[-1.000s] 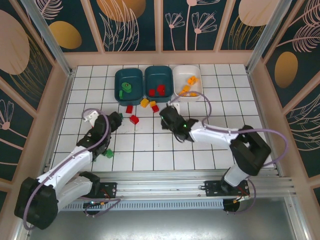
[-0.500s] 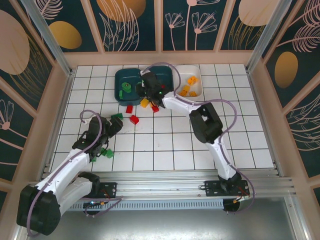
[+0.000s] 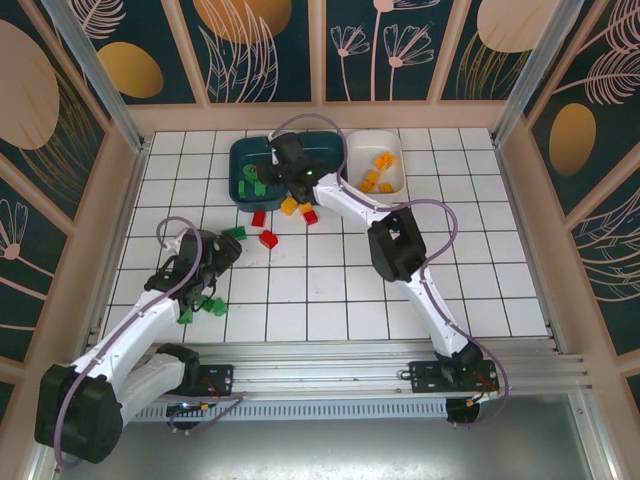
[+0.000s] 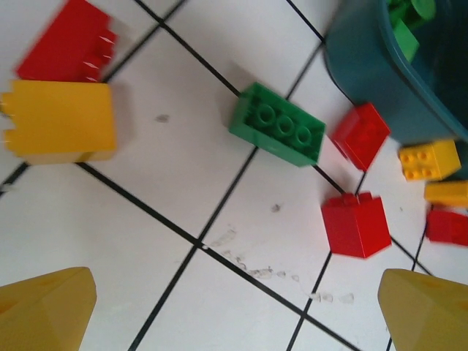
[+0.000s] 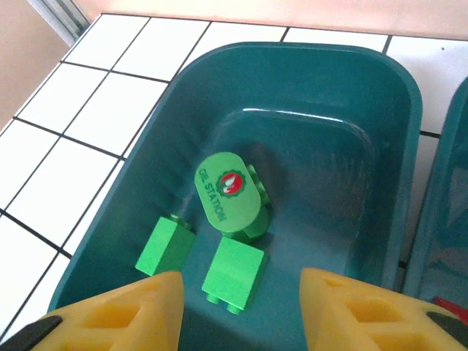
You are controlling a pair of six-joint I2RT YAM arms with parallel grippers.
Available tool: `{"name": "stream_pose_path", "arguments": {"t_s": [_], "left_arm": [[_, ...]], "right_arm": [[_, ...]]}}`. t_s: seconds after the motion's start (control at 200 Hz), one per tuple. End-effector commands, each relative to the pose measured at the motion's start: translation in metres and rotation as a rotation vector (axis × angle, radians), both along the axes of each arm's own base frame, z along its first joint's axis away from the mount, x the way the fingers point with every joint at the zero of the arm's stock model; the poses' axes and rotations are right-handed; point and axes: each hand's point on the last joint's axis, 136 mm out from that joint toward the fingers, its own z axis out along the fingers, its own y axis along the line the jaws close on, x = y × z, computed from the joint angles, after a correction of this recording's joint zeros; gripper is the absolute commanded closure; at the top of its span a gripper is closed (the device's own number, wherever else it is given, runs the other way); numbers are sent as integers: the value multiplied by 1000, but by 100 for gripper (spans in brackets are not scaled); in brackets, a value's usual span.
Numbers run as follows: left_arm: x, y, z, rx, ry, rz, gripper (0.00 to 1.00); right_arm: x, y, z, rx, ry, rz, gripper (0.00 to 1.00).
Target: Sort the legos into containers by color
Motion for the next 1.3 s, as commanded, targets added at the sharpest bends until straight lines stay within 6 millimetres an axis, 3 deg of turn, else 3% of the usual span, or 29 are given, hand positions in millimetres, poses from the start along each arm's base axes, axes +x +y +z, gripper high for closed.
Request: {"name": "stream_pose_path", "arguments": {"t_s": [0.0, 0.115, 0.185, 0.37, 0.485, 0.616, 0.786, 0.906, 1.291], "left_arm": [[-23, 23, 7, -4, 67, 169, 1], [-44, 28, 22, -100, 79, 272, 2], [-57, 25, 21, -170, 110, 310, 6], [-81, 23, -14, -179, 239, 319, 10], [-87, 9, -40, -259, 284, 305, 15], [-94, 19, -54, -207, 331, 357, 15], [-95, 26, -69, -158, 370, 394, 16], [-91, 30, -76, -125, 364, 406, 23], [-78, 40, -86, -52, 340, 418, 41]], "right_arm": [[-21, -14, 55, 29, -64, -10, 53], [-48, -37, 65, 58, -79, -27, 52], [-61, -56, 65, 69, -72, -58, 51], [-99, -92, 67, 123, -57, -87, 50], [-117, -115, 62, 128, -46, -122, 49], [-139, -138, 48, 115, -25, -140, 47], [-151, -163, 26, 84, -2, -178, 46], [-156, -172, 14, 62, 18, -188, 46], [-165, -187, 1, 30, 33, -202, 46]]}}
